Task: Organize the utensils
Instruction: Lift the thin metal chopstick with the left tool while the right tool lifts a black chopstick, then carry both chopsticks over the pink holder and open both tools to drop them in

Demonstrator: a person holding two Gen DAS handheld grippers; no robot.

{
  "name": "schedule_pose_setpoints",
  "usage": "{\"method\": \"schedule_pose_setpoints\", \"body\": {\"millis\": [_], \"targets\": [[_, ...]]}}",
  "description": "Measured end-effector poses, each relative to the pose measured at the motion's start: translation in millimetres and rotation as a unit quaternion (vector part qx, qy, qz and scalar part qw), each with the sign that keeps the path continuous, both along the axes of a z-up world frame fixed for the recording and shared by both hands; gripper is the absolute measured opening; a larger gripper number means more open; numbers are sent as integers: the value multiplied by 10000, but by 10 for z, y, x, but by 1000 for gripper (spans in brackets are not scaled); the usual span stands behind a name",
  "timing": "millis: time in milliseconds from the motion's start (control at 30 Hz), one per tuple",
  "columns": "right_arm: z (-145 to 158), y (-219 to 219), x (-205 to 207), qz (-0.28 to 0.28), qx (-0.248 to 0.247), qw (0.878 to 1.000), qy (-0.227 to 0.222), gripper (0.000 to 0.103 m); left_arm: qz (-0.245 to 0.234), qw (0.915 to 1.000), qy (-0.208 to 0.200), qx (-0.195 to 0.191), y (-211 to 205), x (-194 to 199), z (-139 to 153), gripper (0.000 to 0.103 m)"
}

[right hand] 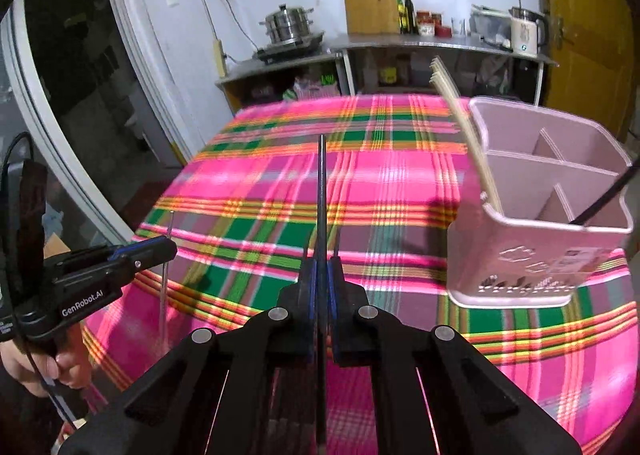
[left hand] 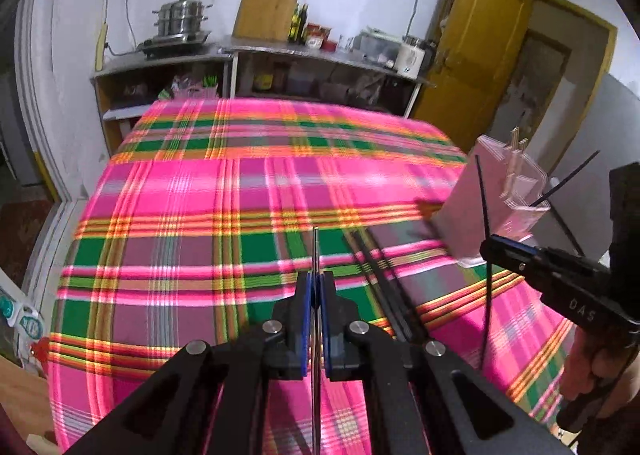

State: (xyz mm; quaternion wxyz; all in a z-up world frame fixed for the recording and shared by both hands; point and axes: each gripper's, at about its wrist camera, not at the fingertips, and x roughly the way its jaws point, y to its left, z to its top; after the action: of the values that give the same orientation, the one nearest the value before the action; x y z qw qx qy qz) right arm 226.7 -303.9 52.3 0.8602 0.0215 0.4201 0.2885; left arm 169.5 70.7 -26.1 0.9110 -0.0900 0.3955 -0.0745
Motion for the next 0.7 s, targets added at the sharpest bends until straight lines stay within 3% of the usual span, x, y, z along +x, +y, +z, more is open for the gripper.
{"method": "schedule_pose_setpoints", "body": {"millis": [233,700], "targets": [[363,-226,-189,-127,217,9992,-316,5,-175,9993,-321,-108,-99,-183,360,4],[719,-517,-326,-408,437,9959,-679,5,-539,9954,-716,-348,-380,-244,855,4]]}}
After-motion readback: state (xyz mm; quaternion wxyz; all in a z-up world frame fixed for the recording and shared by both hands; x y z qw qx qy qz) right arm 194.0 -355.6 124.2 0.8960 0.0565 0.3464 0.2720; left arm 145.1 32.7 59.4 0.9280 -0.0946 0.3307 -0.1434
